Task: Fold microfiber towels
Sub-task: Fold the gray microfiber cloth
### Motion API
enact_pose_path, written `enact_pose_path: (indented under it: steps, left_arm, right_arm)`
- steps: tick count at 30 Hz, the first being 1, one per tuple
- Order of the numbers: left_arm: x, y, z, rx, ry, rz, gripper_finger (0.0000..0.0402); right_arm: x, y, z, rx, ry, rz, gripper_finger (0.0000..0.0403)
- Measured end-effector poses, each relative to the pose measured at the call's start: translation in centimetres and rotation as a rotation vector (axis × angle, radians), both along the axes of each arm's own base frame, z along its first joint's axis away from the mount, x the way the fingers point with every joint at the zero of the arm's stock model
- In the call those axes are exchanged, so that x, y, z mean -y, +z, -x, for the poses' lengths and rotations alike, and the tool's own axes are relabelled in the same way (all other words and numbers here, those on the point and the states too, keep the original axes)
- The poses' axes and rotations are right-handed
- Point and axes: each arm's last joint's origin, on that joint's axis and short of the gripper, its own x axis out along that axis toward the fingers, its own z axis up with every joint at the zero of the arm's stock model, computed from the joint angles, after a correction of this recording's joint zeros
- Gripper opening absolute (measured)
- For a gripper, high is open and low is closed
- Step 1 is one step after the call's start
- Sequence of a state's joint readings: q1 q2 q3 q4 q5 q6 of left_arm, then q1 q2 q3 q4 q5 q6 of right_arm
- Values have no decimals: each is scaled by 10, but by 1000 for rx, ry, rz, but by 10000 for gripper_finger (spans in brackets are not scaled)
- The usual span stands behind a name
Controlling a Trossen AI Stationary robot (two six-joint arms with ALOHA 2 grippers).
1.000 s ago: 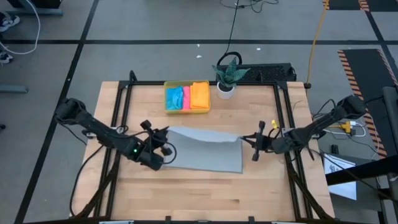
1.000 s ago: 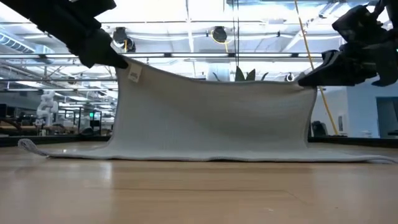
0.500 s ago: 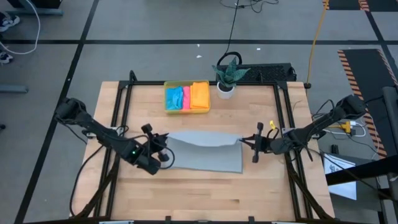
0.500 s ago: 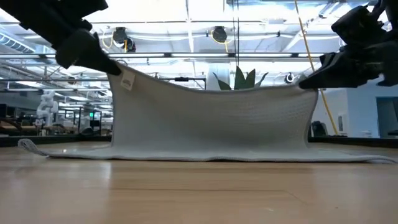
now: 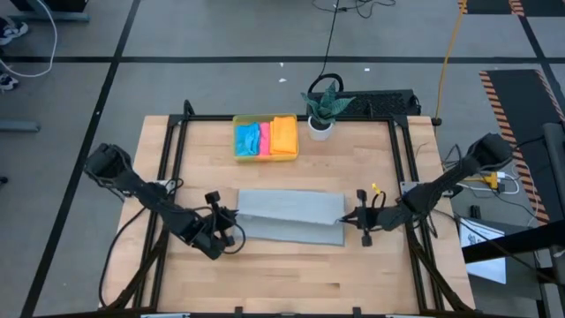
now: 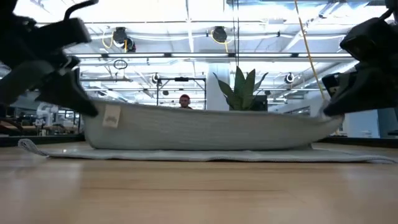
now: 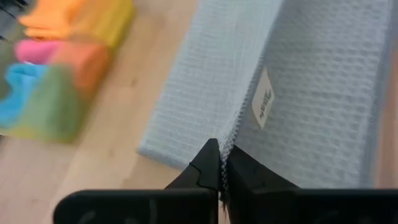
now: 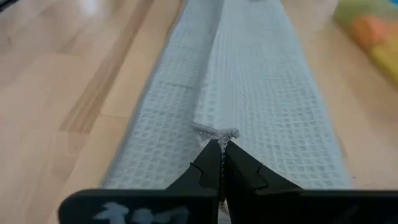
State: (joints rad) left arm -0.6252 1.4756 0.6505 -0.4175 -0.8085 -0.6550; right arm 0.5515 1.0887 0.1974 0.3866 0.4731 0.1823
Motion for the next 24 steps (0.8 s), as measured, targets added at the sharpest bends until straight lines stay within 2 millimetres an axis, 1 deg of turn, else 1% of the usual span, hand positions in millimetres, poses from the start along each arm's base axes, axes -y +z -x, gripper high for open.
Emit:
enact_pose_path:
  steps: [2,4,7,11,15,21,24]
  left_arm:
    - [2,-8,2,-3,3,12,5]
    - [3,-11,4,-13,2,7,4]
    - [5,-9,3,-3,-10,8,8]
    - [14,-3,6,-13,-87,6,5]
    - [21,-4,10,-26,-126,12,8]
    - [20,-6,12,-39,-127,25,4]
    - [19,-8,14,-44,-126,21,10]
  right_arm:
    - [-4,-3,-3,11,15,-7,0]
    - [-8,-3,-7,42,34,-7,0]
    - [-12,-3,-9,69,64,-2,0]
    - [-18,-3,-5,67,102,-1,0]
    - [-23,-5,-1,57,134,1,0]
    - [-24,-14,-1,9,131,23,0]
    - [-25,-19,-3,-6,137,28,0]
